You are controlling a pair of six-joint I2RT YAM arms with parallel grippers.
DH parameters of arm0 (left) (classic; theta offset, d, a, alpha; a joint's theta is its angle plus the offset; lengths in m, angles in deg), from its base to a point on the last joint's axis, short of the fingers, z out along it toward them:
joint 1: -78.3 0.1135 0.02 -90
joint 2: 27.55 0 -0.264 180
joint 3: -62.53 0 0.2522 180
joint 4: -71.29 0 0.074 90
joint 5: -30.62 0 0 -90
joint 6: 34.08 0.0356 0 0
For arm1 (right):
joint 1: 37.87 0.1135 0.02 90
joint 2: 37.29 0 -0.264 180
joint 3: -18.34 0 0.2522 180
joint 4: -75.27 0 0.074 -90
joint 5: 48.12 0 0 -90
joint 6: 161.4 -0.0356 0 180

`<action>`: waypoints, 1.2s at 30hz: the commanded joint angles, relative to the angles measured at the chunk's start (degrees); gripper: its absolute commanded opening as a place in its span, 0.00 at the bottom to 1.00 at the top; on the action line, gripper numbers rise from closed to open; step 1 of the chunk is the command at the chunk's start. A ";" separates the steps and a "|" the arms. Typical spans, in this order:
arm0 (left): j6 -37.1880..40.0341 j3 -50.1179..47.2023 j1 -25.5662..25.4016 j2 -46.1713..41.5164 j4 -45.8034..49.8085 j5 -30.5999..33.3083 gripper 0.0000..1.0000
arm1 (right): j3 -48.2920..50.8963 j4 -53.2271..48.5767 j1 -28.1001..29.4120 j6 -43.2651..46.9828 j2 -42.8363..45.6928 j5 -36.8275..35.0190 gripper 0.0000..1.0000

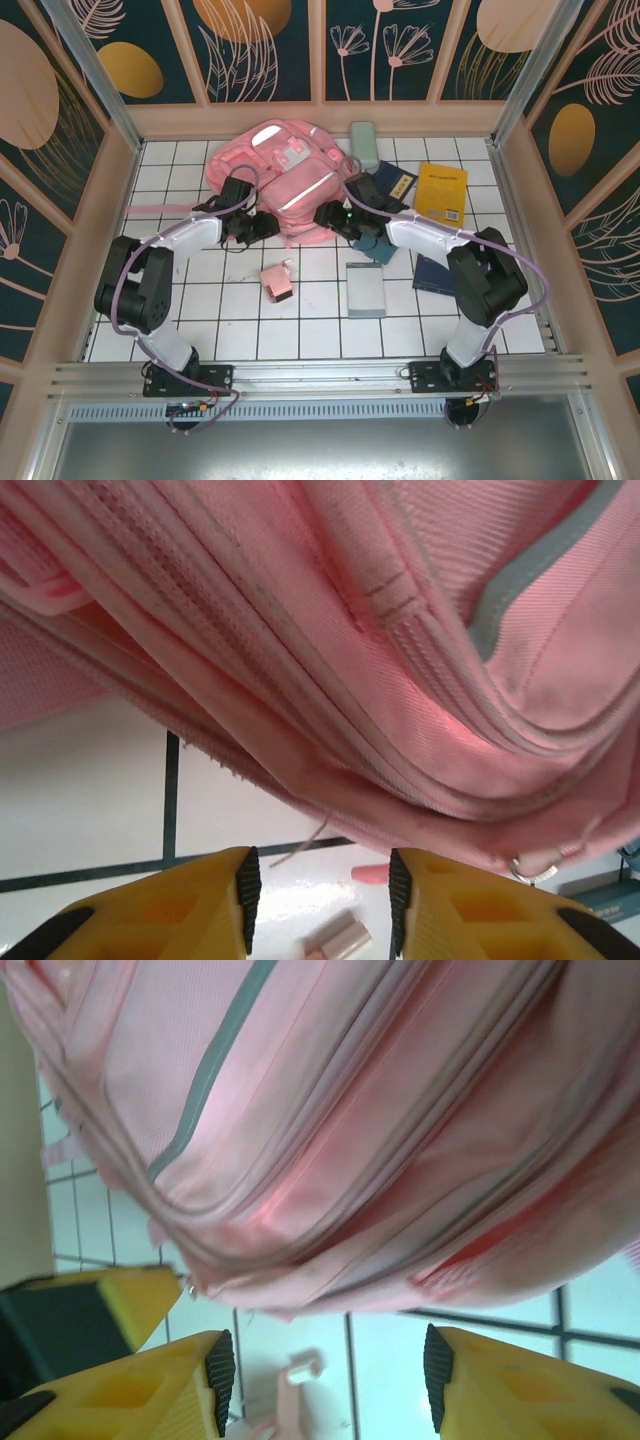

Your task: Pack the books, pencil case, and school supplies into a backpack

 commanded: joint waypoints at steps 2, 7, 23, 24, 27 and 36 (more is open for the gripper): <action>-0.82 0.32 -0.26 1.26 -1.85 -0.26 0.40 | 0.35 6.29 2.64 -4.60 -2.99 3.86 0.56; 2.03 -3.59 -0.83 -4.02 -1.26 0.55 0.39 | -1.76 8.49 2.82 -8.21 -7.35 3.58 0.57; 7.84 -3.49 -10.02 -0.22 -1.29 9.56 0.35 | -4.95 7.10 1.45 -8.56 -10.95 2.64 0.57; 7.85 -3.54 -10.02 0.04 -1.47 9.72 0.35 | -4.94 7.06 1.50 -8.53 -10.90 2.72 0.57; 7.32 -2.09 -10.00 2.16 -2.10 9.58 0.34 | -5.12 7.04 1.49 -8.34 -10.76 2.82 0.57; 2.28 -6.47 -5.77 0.67 -11.32 -3.46 0.35 | -4.81 6.78 1.30 -7.91 -10.45 2.91 0.57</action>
